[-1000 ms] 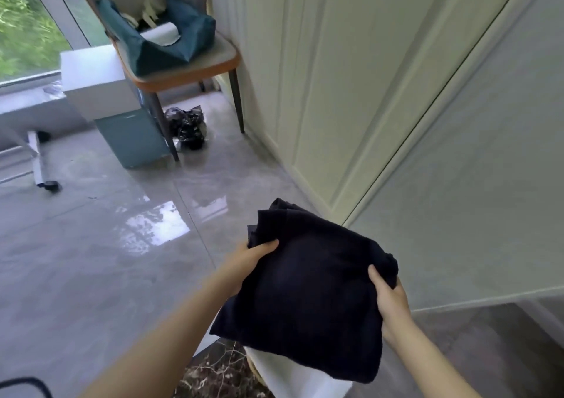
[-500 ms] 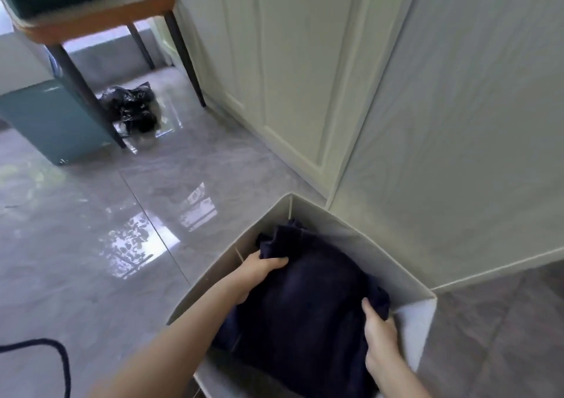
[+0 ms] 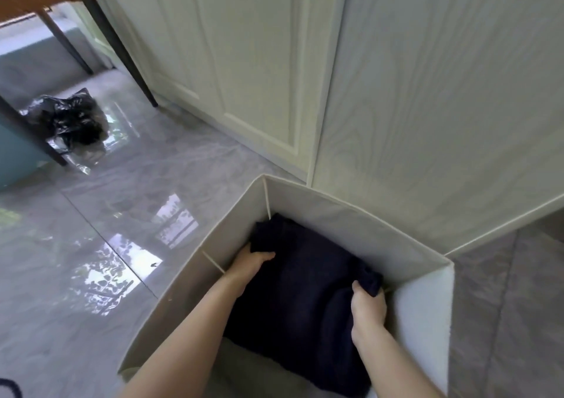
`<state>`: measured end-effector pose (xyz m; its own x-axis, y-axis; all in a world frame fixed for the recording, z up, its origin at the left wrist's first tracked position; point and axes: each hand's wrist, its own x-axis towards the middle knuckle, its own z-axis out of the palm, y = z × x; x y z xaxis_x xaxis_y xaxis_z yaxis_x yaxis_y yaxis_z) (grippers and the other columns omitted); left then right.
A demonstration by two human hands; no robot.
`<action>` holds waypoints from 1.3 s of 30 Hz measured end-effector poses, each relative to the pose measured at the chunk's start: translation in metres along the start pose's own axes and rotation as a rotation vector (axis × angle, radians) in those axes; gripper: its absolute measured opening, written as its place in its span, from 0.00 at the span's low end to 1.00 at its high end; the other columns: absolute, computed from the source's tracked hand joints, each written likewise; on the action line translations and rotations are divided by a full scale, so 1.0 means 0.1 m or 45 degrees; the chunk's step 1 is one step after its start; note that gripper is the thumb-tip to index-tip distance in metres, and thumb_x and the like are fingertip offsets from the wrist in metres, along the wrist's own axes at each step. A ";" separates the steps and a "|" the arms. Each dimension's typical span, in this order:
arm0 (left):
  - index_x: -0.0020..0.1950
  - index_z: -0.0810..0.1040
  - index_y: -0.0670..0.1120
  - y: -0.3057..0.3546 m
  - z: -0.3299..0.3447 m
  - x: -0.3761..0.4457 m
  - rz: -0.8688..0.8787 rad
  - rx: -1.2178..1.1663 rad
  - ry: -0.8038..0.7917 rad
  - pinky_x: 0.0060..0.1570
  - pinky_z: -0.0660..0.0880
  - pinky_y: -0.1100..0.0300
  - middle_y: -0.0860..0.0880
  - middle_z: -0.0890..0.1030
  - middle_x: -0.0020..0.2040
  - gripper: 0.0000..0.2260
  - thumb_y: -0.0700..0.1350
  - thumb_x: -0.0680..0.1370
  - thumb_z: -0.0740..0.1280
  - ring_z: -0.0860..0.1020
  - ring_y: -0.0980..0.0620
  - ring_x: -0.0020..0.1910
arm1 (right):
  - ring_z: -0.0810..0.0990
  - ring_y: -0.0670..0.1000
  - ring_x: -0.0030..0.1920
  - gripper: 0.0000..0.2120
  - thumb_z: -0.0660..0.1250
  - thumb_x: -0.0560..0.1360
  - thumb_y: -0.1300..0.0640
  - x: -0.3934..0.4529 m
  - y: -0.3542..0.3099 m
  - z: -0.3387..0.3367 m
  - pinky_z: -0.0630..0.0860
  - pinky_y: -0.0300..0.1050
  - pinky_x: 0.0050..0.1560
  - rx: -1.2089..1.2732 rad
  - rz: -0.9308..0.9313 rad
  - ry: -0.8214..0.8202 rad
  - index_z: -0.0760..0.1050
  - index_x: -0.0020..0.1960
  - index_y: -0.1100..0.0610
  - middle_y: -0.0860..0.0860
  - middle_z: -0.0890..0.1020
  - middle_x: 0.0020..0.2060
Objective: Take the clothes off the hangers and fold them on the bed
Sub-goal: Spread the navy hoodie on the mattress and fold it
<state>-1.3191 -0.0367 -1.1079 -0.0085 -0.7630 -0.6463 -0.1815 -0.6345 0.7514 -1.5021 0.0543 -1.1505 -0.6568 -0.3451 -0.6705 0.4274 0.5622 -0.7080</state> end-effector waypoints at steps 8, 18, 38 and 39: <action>0.63 0.73 0.40 -0.21 0.13 0.47 -0.138 0.202 0.073 0.51 0.74 0.57 0.44 0.79 0.52 0.17 0.34 0.74 0.65 0.78 0.44 0.51 | 0.76 0.61 0.56 0.23 0.64 0.72 0.65 0.24 0.23 0.12 0.75 0.58 0.58 0.072 0.142 0.015 0.70 0.67 0.59 0.60 0.77 0.59; 0.64 0.74 0.35 -0.60 0.20 0.94 -0.046 0.987 0.114 0.60 0.70 0.54 0.37 0.76 0.63 0.21 0.51 0.79 0.63 0.74 0.40 0.62 | 0.72 0.62 0.65 0.26 0.66 0.76 0.57 0.59 0.34 0.21 0.71 0.54 0.64 -0.382 0.069 -0.050 0.63 0.71 0.64 0.62 0.72 0.66; 0.59 0.76 0.46 -0.12 0.49 0.32 0.544 2.406 0.238 0.43 0.77 0.54 0.42 0.77 0.53 0.34 0.57 0.58 0.79 0.78 0.46 0.48 | 0.50 0.56 0.76 0.48 0.67 0.70 0.44 0.03 0.24 0.17 0.51 0.57 0.73 -1.900 -0.913 -0.253 0.39 0.77 0.54 0.55 0.46 0.76; 0.72 0.64 0.44 -0.22 0.54 0.31 0.698 2.502 0.092 0.57 0.72 0.47 0.38 0.67 0.66 0.38 0.54 0.66 0.75 0.71 0.40 0.62 | 0.46 0.56 0.76 0.49 0.68 0.70 0.43 0.01 0.24 0.16 0.47 0.60 0.73 -1.972 -0.915 -0.359 0.38 0.77 0.52 0.54 0.43 0.76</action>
<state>-1.3687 -0.0403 -1.1516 -0.3983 -0.8224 -0.4063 -0.7739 0.5390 -0.3324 -1.4826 0.0554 -1.1723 -0.2410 -0.8456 -0.4764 -0.9352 0.3335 -0.1189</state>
